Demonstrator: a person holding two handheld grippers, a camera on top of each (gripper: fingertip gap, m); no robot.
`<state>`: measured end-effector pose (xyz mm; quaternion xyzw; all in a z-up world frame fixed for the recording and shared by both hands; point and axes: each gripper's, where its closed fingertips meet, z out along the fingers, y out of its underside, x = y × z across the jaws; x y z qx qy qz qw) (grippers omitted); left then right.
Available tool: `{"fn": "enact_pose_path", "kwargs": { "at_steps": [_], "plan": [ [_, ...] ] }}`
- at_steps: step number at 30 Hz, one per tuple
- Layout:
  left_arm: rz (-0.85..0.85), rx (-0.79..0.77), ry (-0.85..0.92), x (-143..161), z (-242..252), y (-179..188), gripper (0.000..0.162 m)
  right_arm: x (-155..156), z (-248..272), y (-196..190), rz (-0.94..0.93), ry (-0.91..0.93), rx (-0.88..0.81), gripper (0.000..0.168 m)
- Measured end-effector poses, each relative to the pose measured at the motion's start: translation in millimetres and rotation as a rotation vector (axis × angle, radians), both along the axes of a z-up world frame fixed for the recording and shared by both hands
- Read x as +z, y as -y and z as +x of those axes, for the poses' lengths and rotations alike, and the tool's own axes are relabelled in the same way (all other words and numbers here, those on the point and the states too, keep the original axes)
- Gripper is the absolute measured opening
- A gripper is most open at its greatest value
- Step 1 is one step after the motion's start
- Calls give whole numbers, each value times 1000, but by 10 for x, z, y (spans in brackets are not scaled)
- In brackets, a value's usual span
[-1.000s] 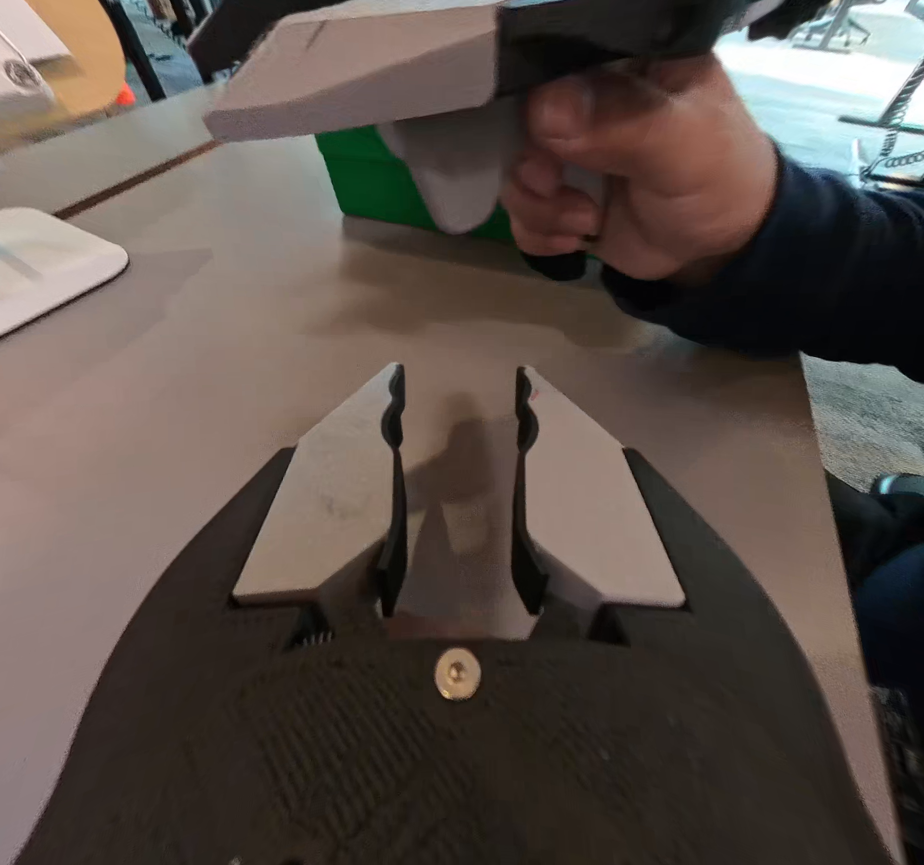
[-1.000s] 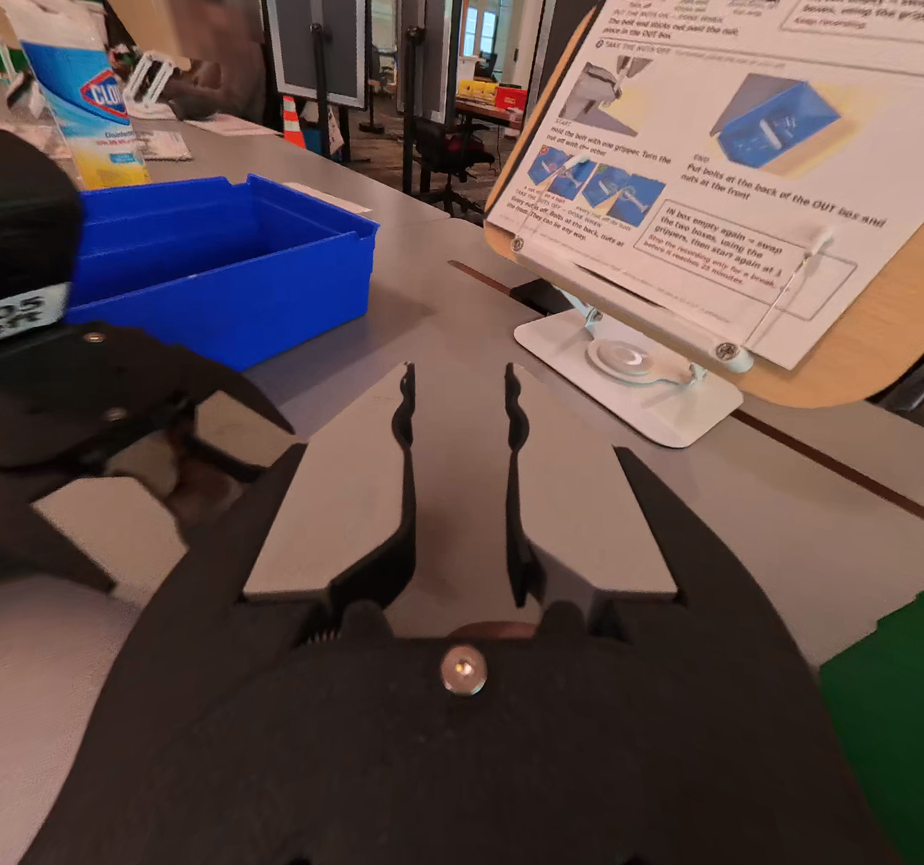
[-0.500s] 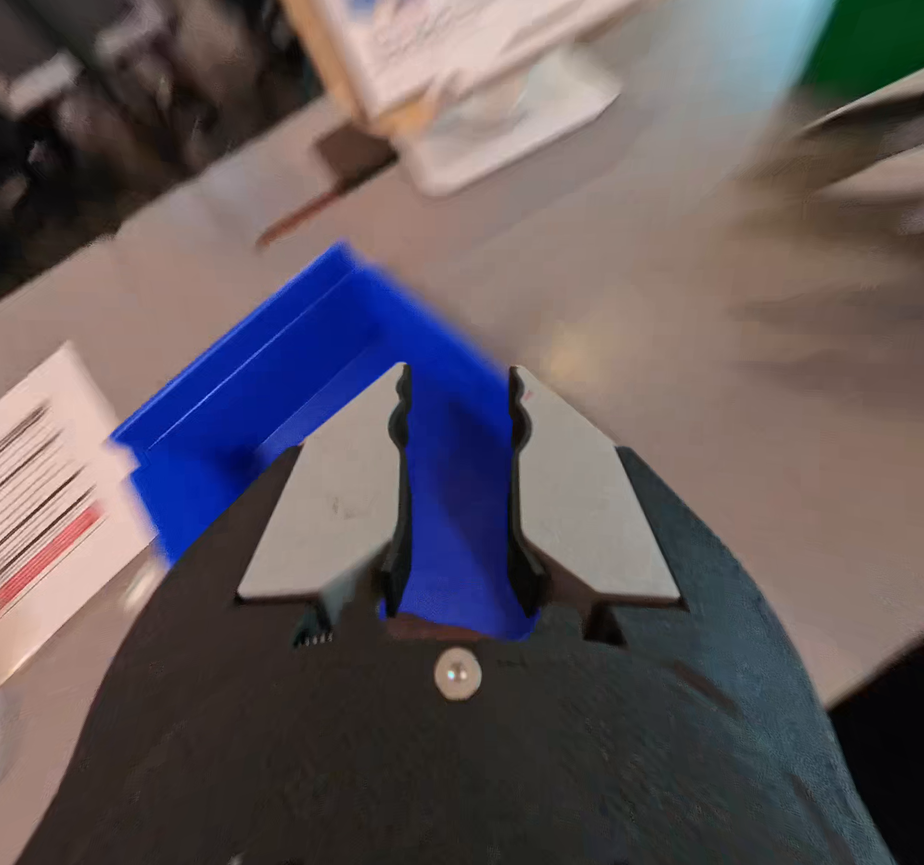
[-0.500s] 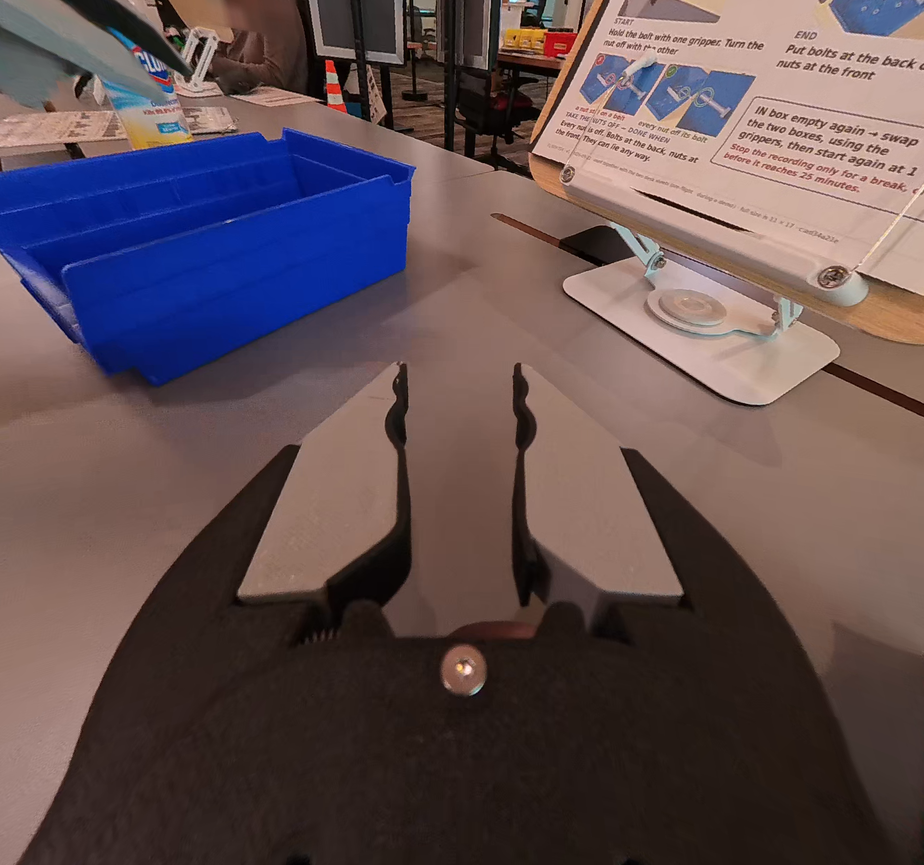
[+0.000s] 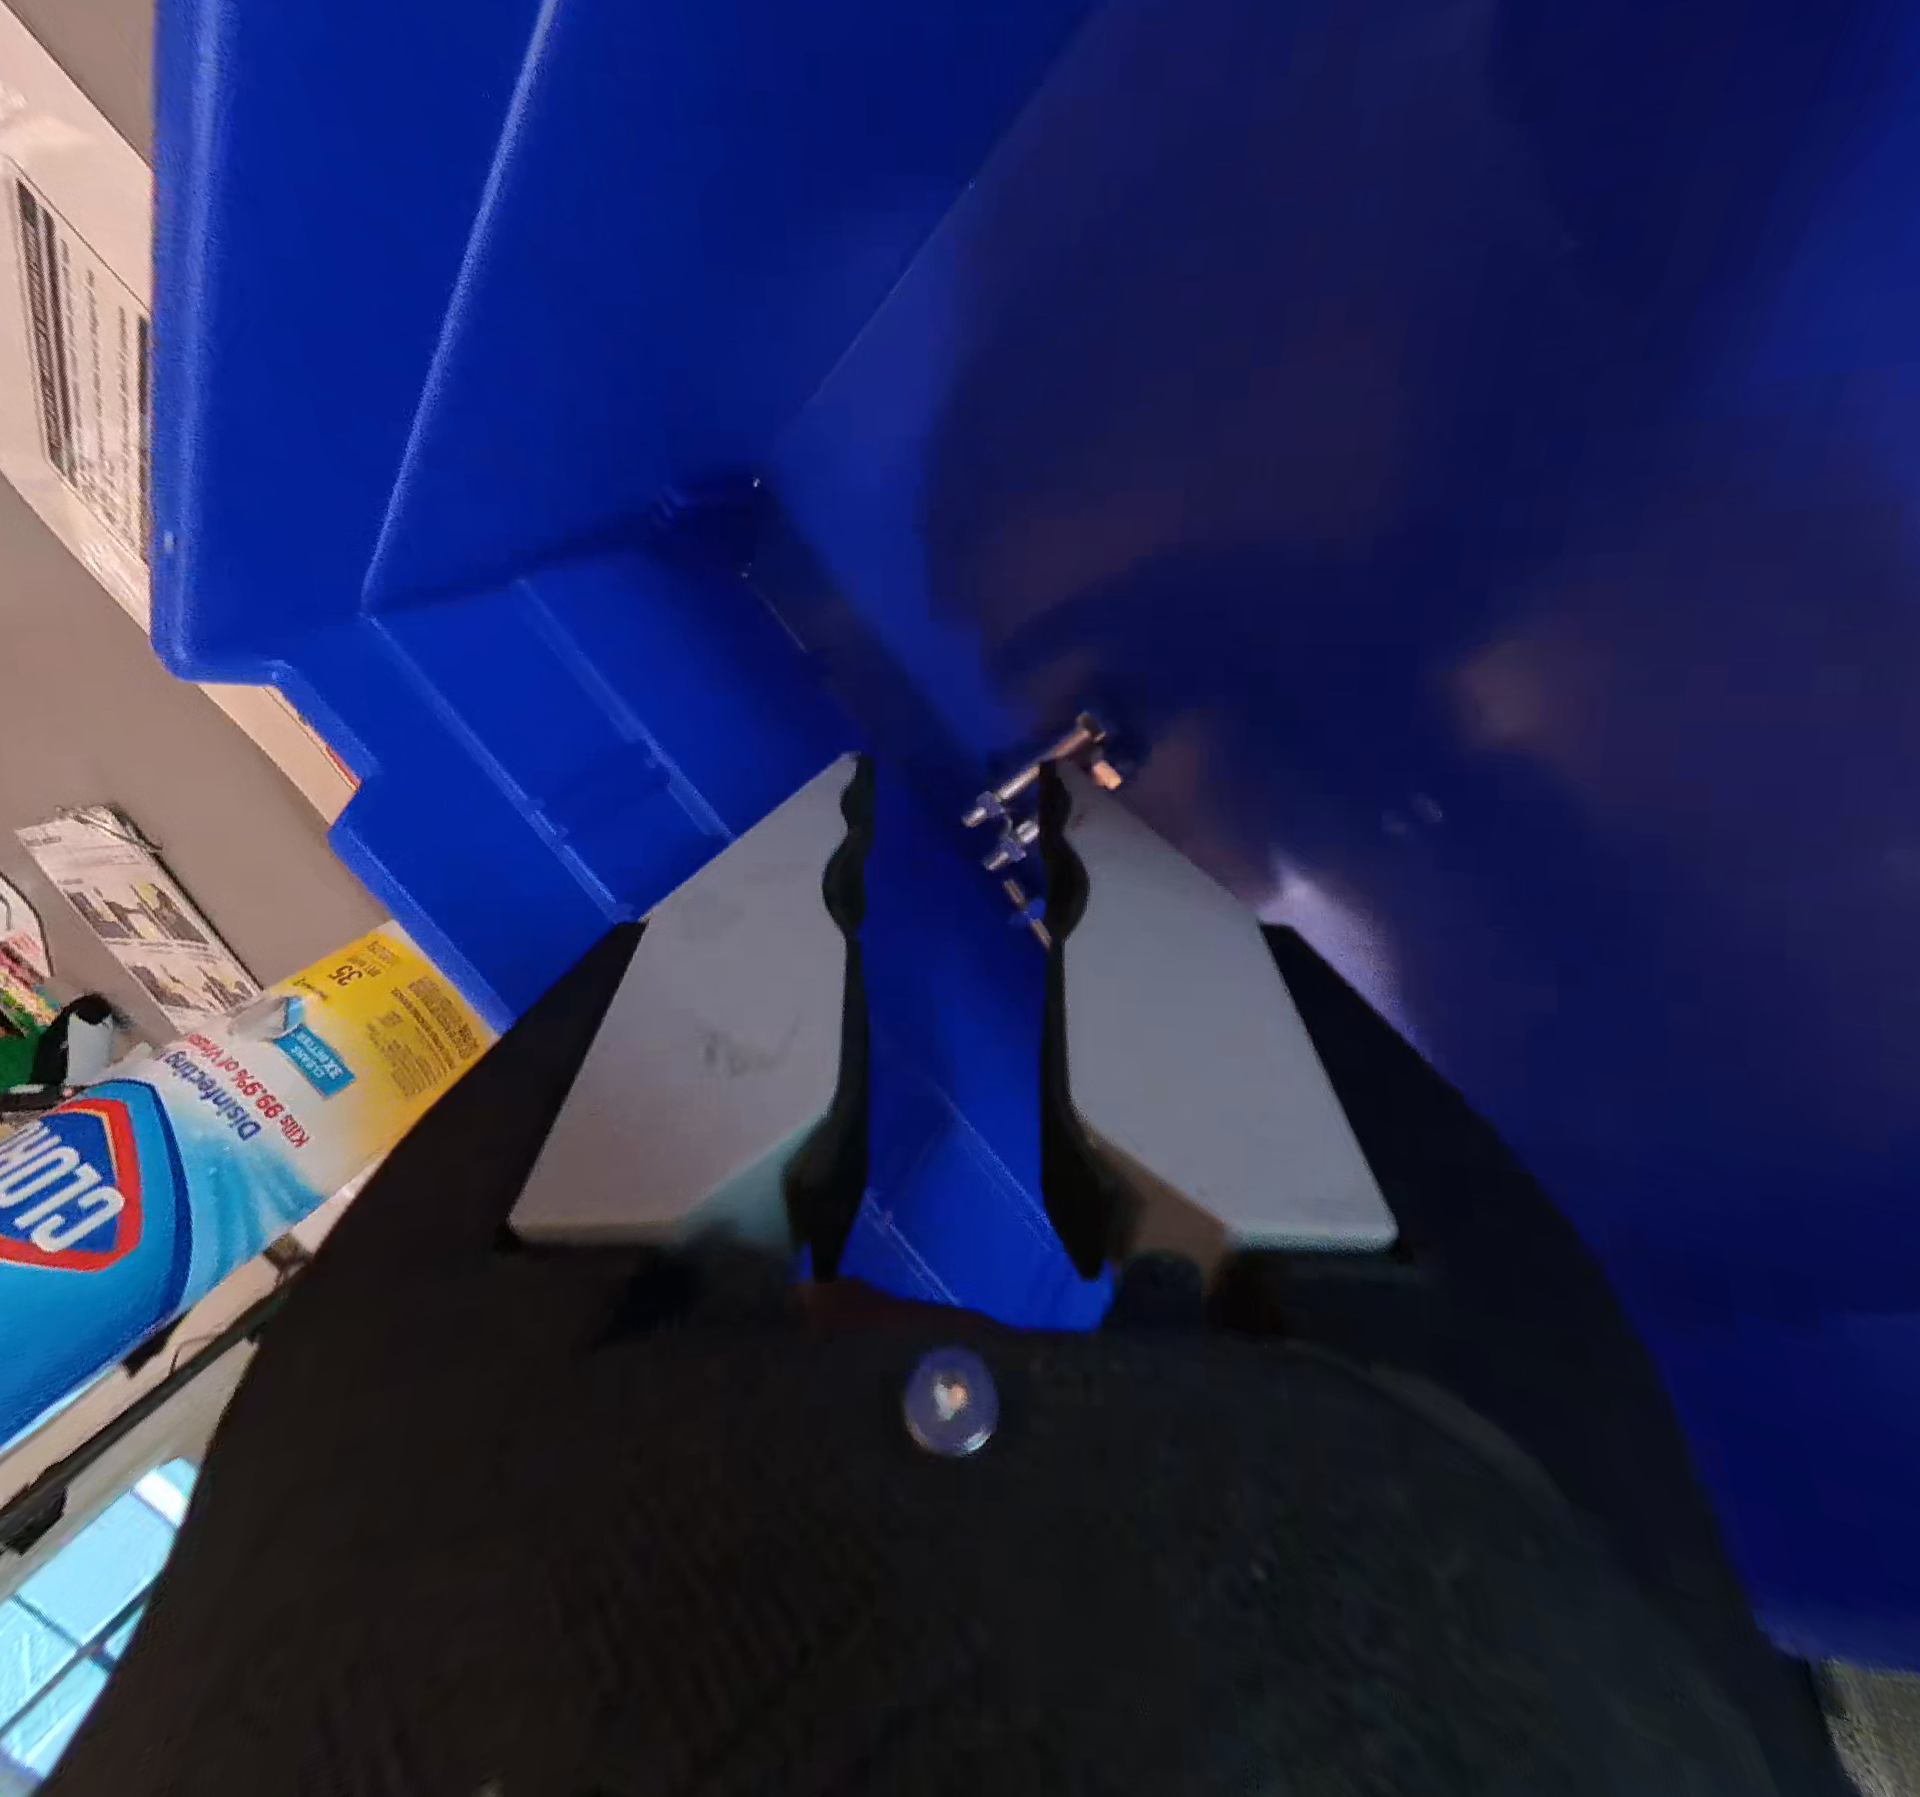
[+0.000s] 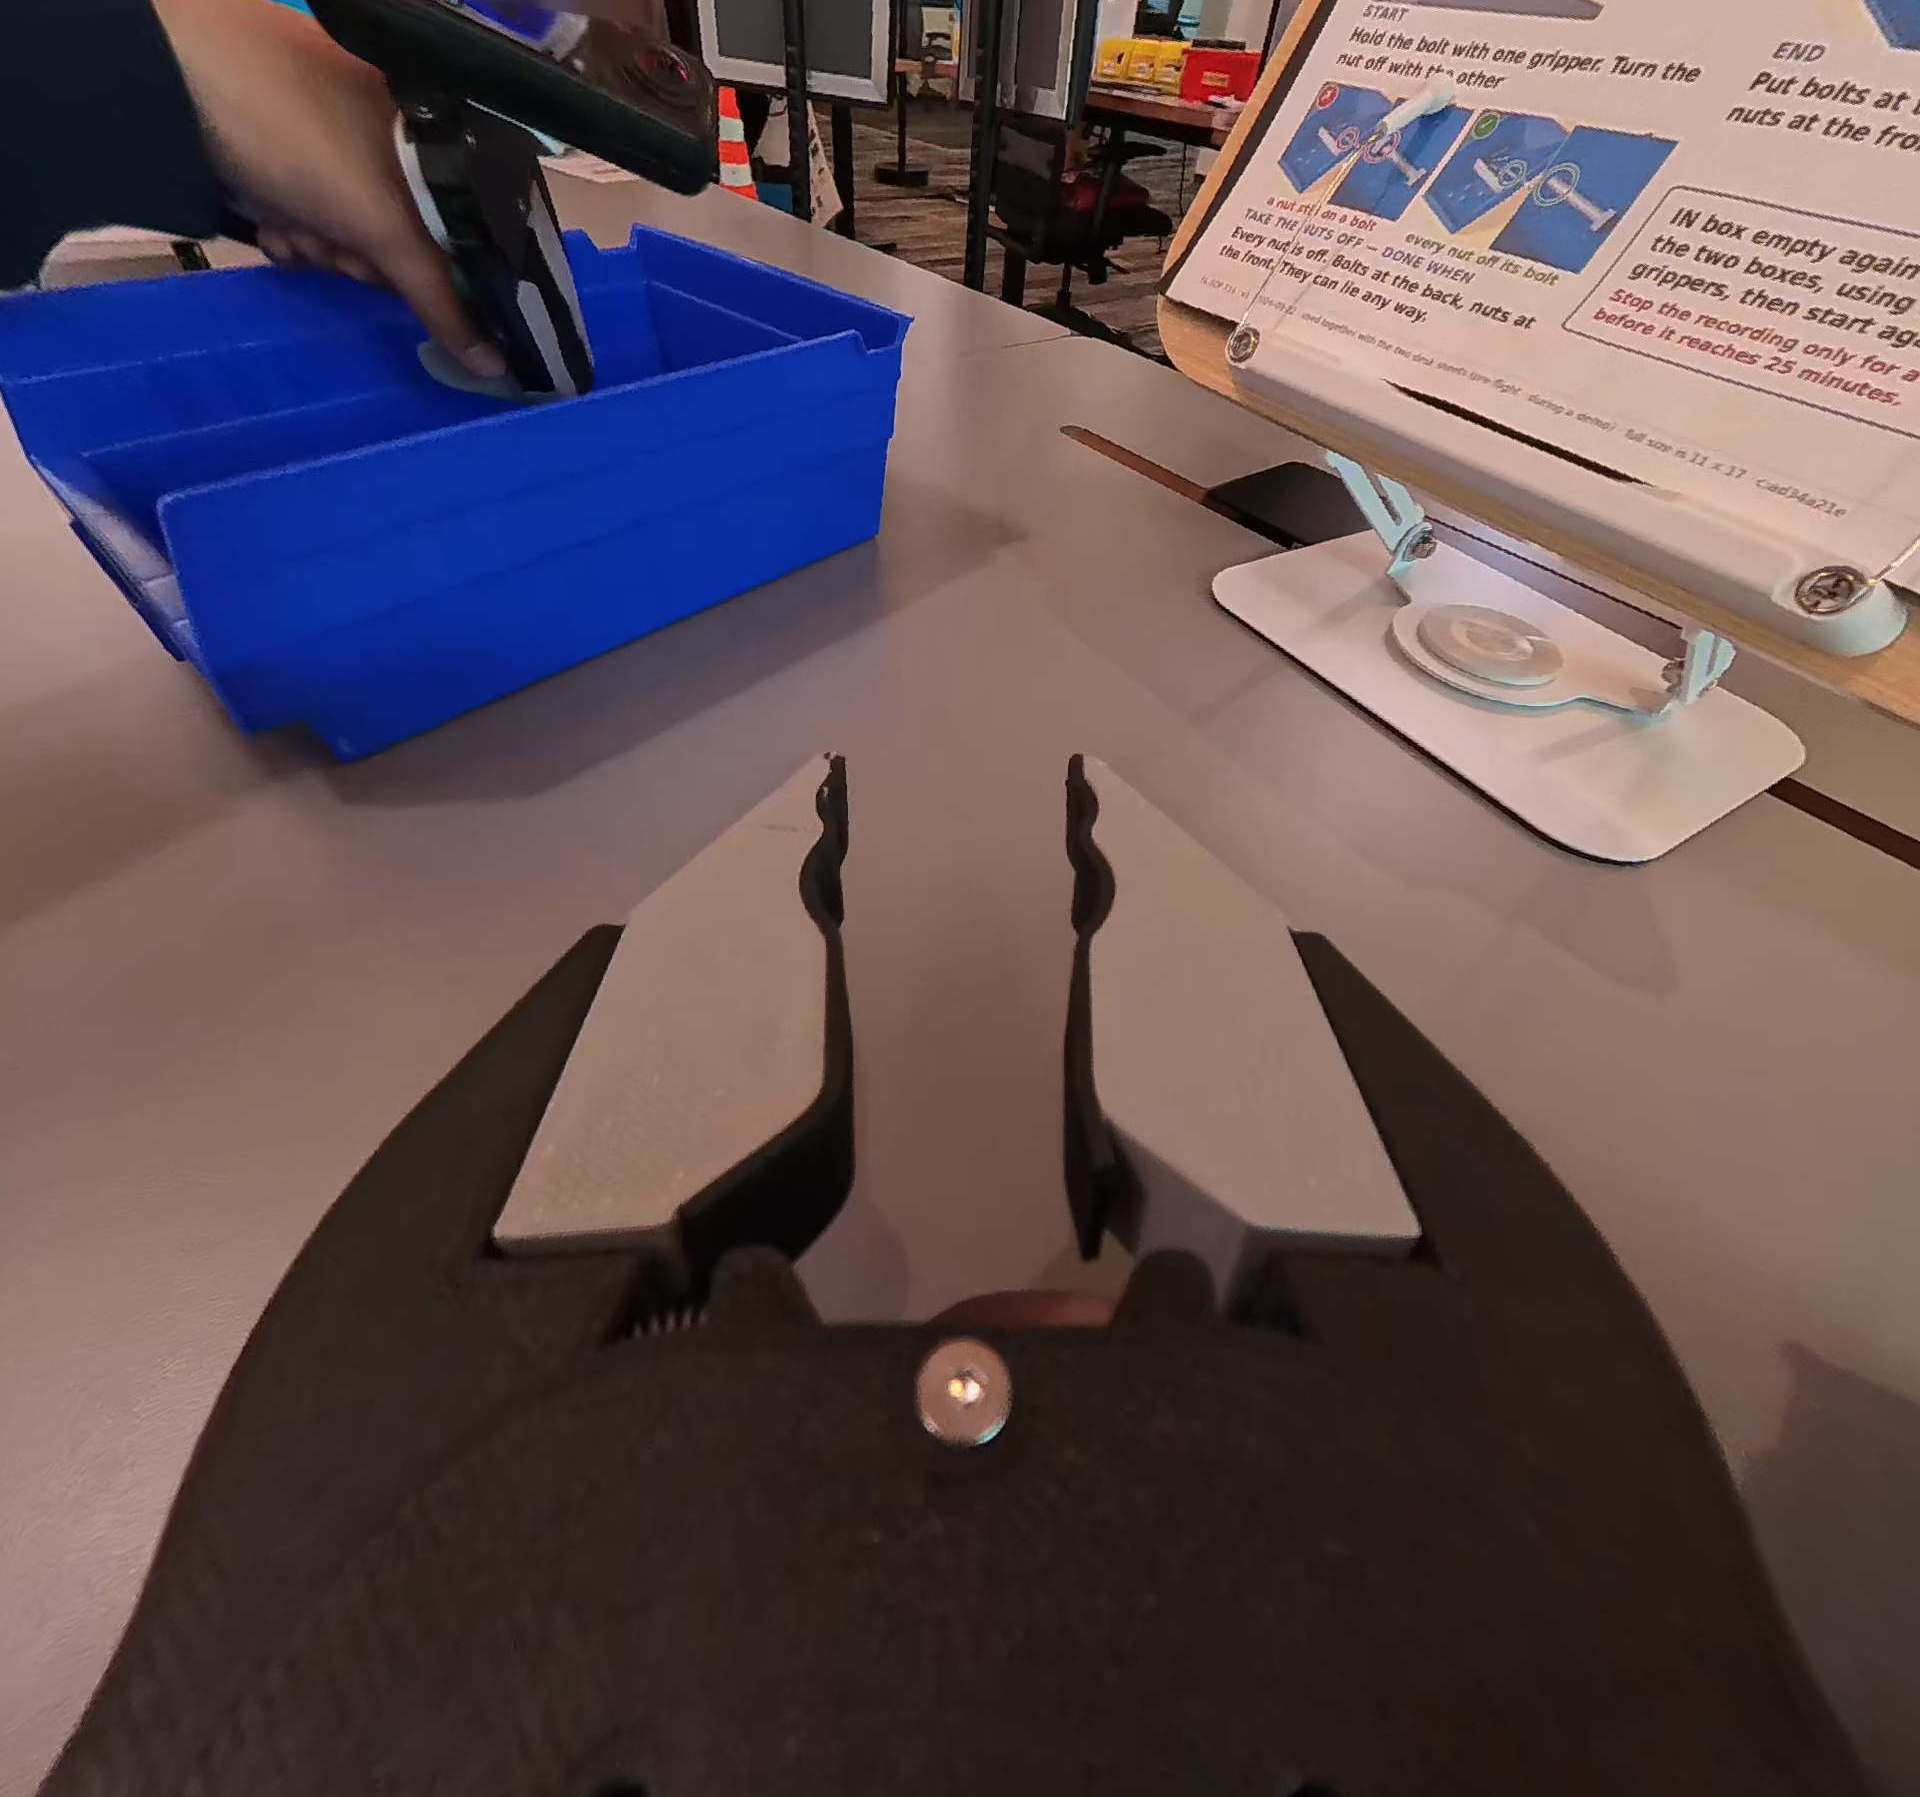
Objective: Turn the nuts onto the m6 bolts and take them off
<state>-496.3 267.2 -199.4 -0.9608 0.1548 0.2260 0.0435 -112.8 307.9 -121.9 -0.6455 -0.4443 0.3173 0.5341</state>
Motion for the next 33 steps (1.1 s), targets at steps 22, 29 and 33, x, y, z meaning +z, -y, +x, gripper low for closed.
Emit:
{"fn": "enact_pose_path", "kwargs": {
  "at_steps": [22,29,33],
  "plan": [
    [-128,-168,-1,-249,47,127,3,61,-26,82,-25,-29,50,38],
    [47,-159,61,26,138,65,3,70,-31,107,-36,-33,67,38],
    [239,-169,183,456,378,-34,3,68,-60,169,-55,-34,103,38]
  ]
}}
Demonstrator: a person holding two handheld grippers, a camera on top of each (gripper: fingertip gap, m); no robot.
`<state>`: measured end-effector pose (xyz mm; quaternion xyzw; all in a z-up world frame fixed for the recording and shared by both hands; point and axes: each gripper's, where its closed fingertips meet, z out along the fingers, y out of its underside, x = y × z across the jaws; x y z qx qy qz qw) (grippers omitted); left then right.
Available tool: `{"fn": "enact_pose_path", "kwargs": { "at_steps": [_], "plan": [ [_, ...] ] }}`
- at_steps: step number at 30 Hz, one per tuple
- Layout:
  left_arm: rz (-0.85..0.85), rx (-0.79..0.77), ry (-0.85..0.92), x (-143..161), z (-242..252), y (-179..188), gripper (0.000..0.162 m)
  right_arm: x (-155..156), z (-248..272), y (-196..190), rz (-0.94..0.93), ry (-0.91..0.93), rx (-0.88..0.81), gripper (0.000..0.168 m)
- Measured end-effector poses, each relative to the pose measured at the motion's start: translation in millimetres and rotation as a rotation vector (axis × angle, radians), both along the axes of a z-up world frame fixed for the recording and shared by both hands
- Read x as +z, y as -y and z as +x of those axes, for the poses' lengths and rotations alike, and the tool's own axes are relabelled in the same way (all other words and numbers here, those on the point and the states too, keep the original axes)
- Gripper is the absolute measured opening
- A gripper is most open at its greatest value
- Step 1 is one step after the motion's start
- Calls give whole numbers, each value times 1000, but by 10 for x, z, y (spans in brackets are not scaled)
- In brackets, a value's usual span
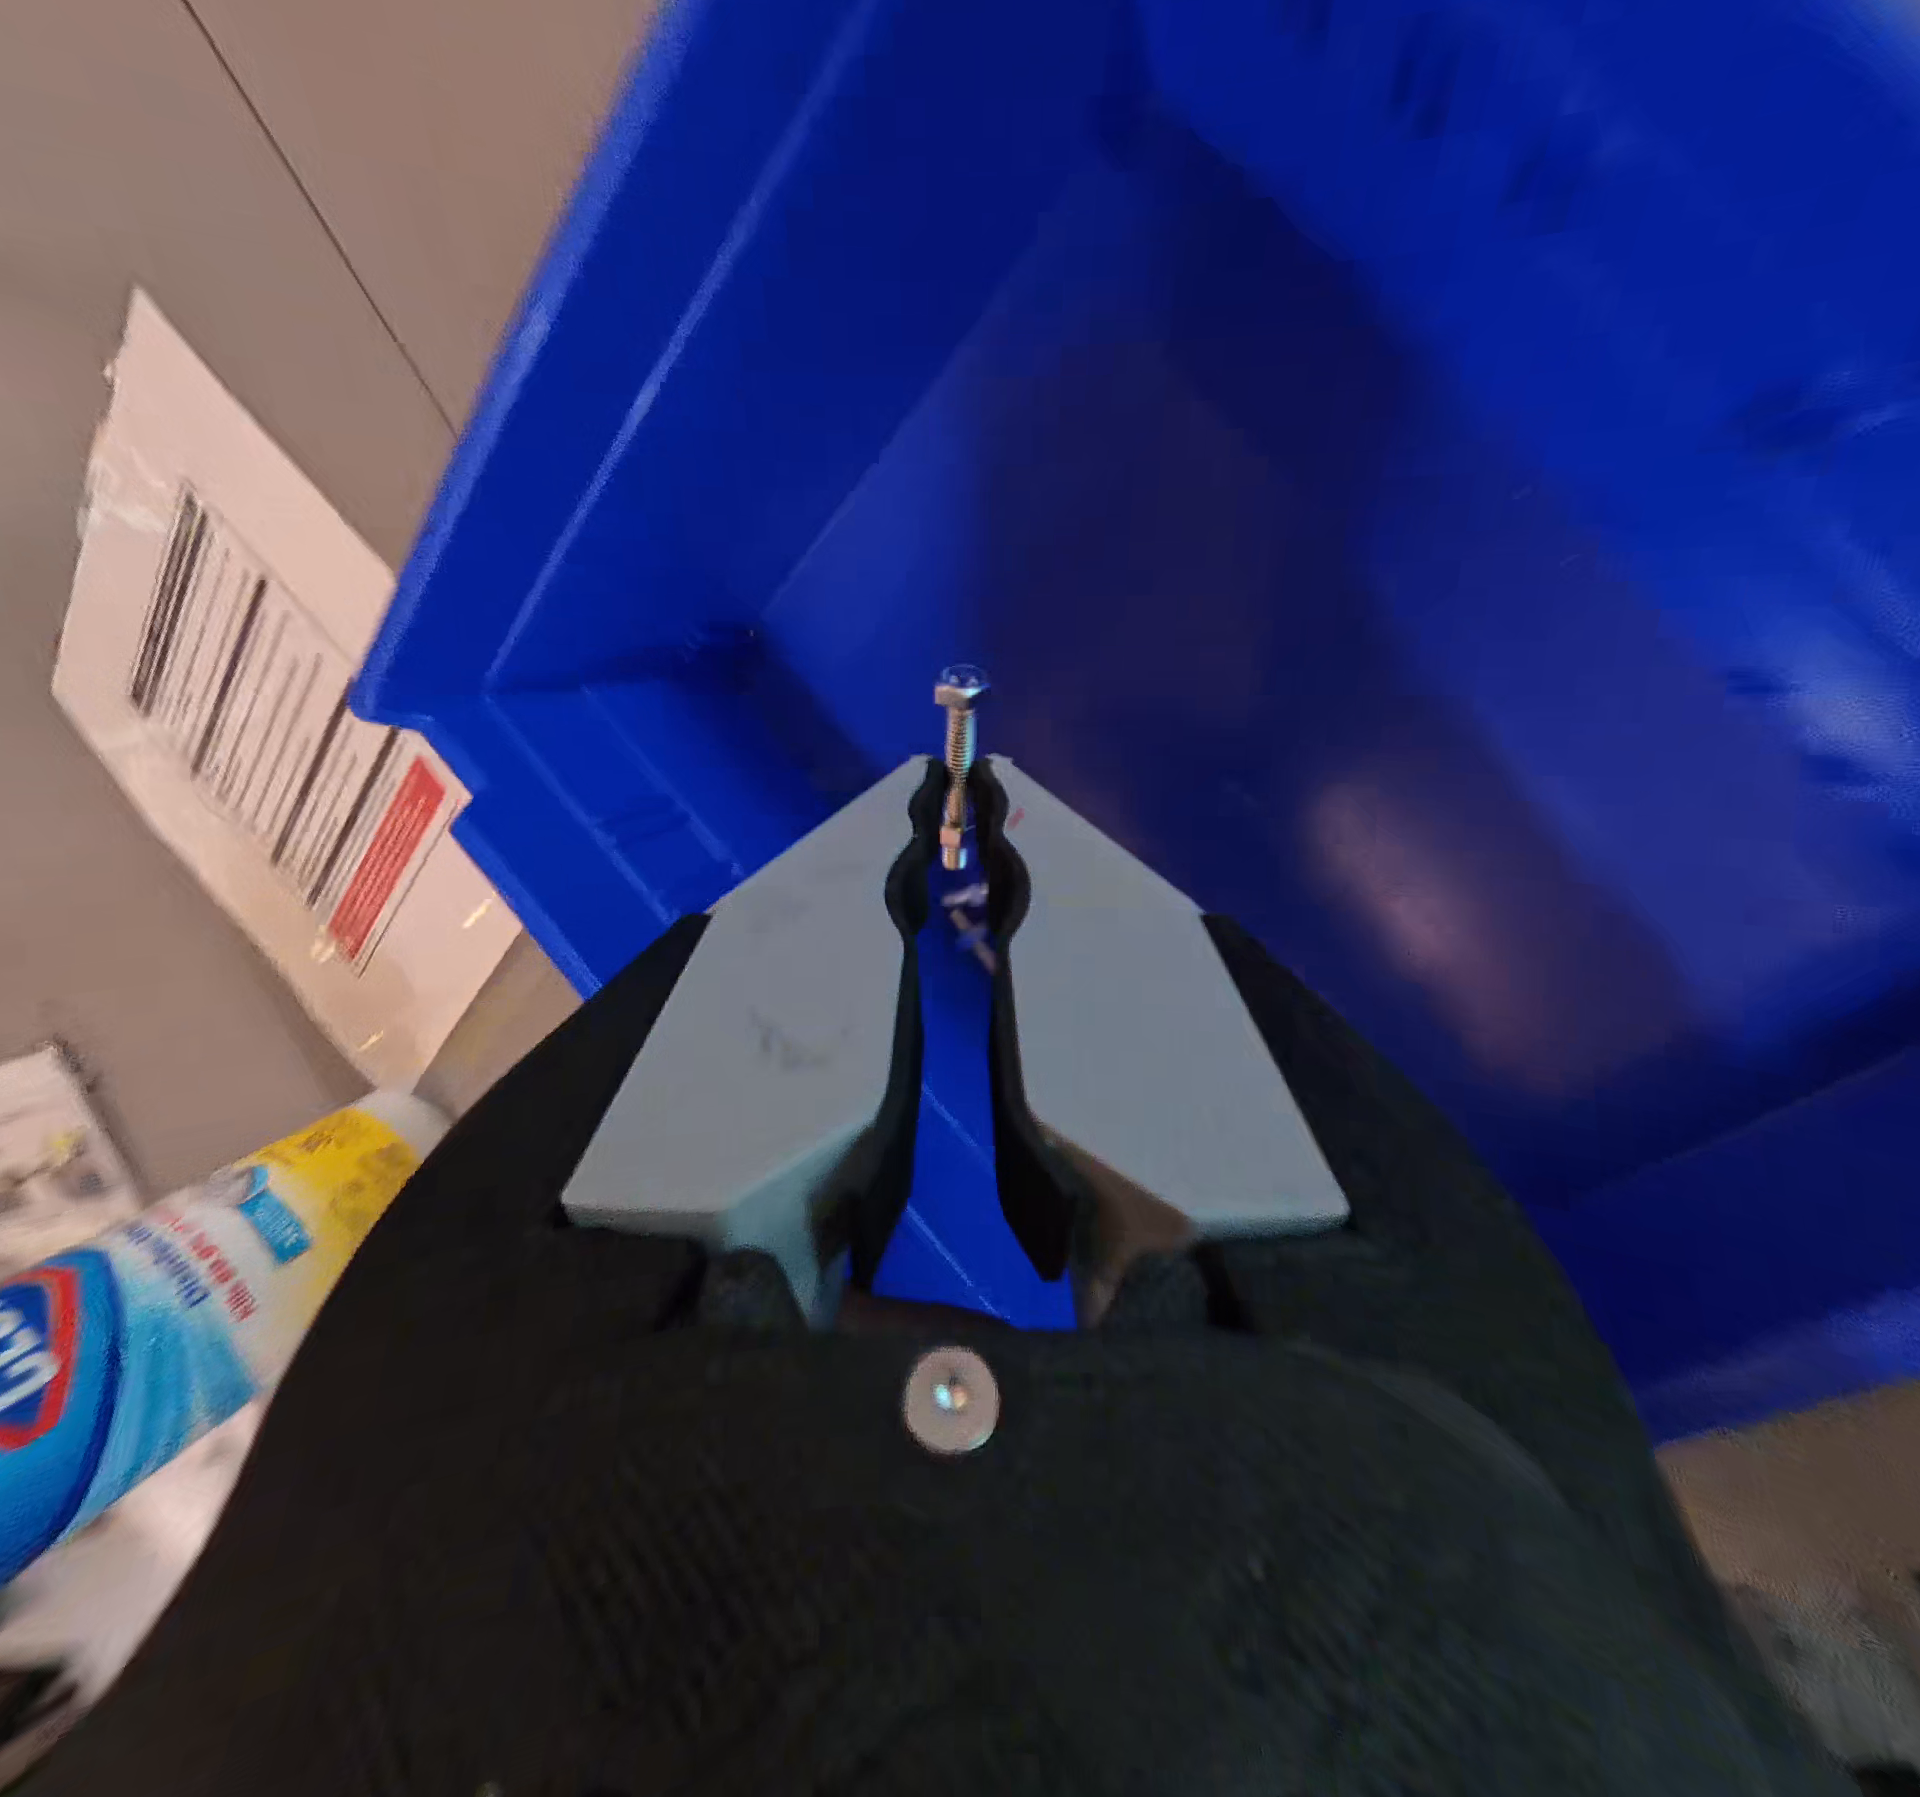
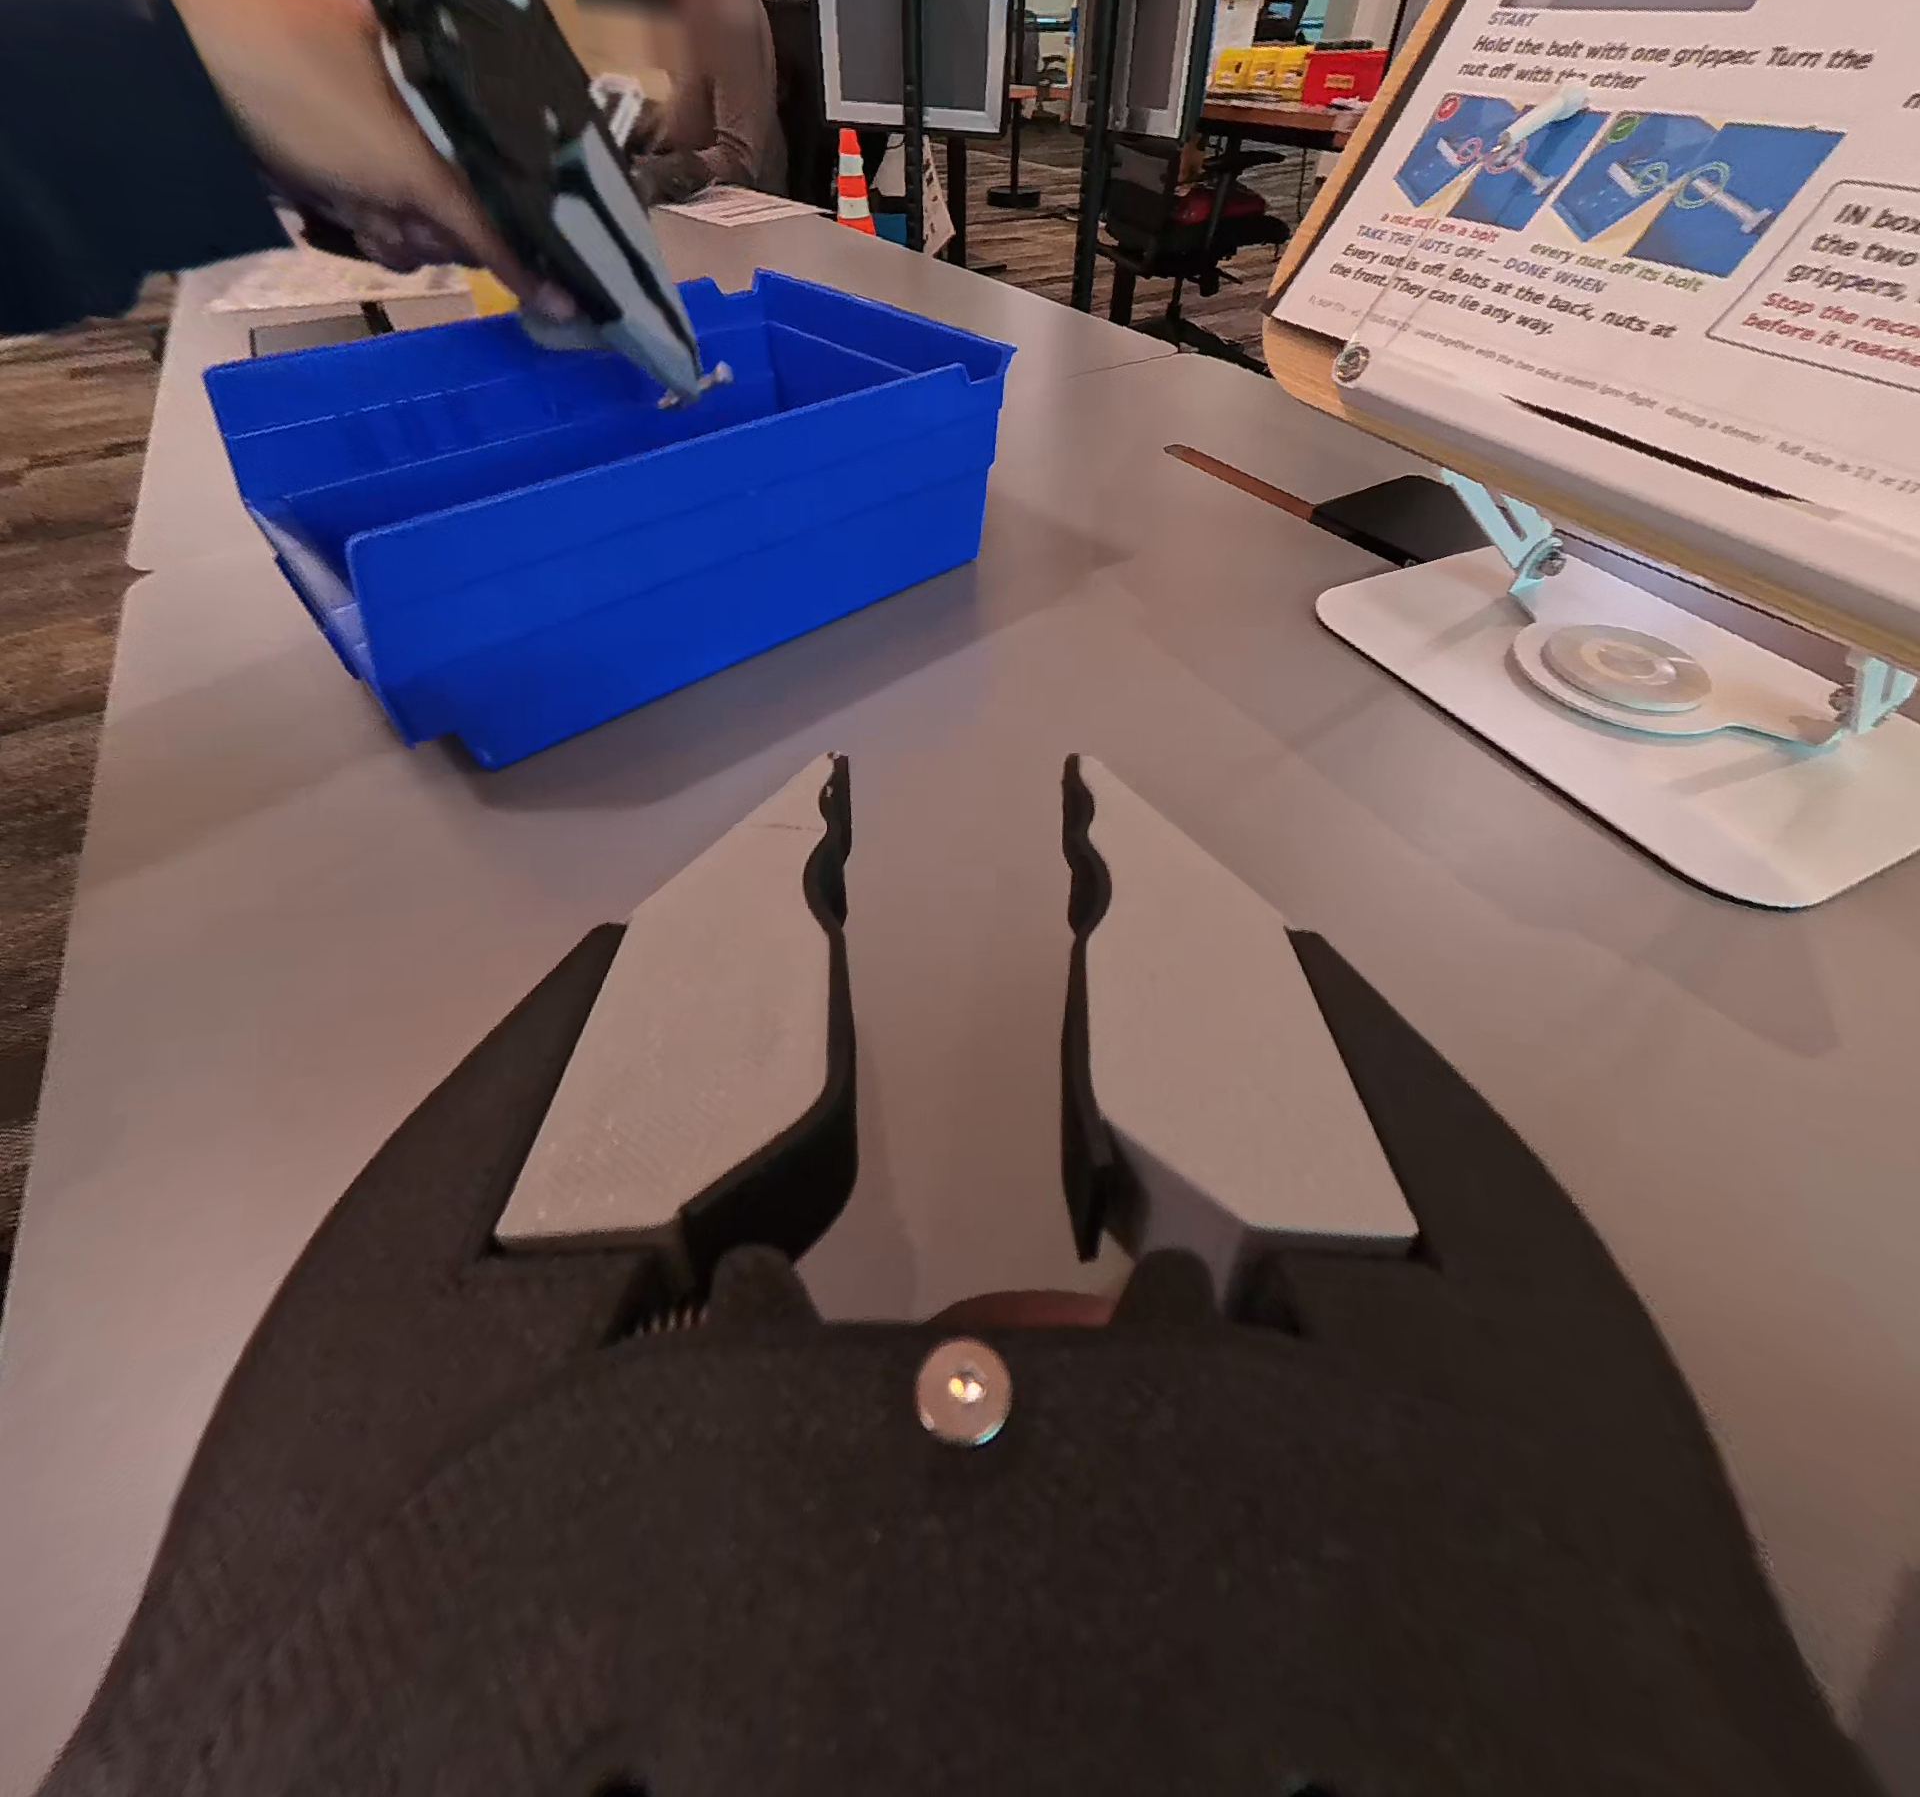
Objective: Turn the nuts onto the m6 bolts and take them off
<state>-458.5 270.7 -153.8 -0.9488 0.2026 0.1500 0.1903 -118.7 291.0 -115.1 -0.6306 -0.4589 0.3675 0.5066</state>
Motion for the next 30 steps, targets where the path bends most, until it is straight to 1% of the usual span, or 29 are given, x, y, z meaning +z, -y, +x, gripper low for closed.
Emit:
{"fn": "enact_pose_path", "kwargs": {
  "at_steps": [3,5,8,9,11,14,17,19,21,23,25,28,30],
  "plan": [
    [168,-84,226,417,511,-89,3,10,-40,96,-42,-22,66,38],
    [317,-196,413,769,1062,-141,3,27,-76,208,-96,-47,146,39],
    [533,-342,669,1250,1975,-87,3,139,-107,413,-174,-125,285,38],
    [590,-386,733,1349,2264,-34,3,196,-99,443,-179,-158,307,38],
    [692,-441,839,1452,2758,65,3,342,-57,495,-178,-233,350,38],
    [822,-457,1027,1531,3245,143,2,550,54,488,-185,-339,374,38],
    [907,-466,1159,1548,3507,161,2,715,166,452,-221,-432,394,38],
    [944,-495,1297,1624,3641,203,2,820,245,425,-237,-497,401,37],
    [935,-514,1387,1644,3724,179,2,907,317,409,-238,-548,410,32],
    [919,-570,1480,1675,3801,184,3,958,365,392,-243,-578,416,25],
    [865,-631,1584,1684,3867,222,3,1012,406,419,-277,-611,458,24],
    [875,-670,1623,1645,3862,204,3,1116,483,511,-344,-683,563,16],
    [864,-716,1670,1640,3876,249,3,1136,494,542,-378,-699,599,16]
  ]
}}
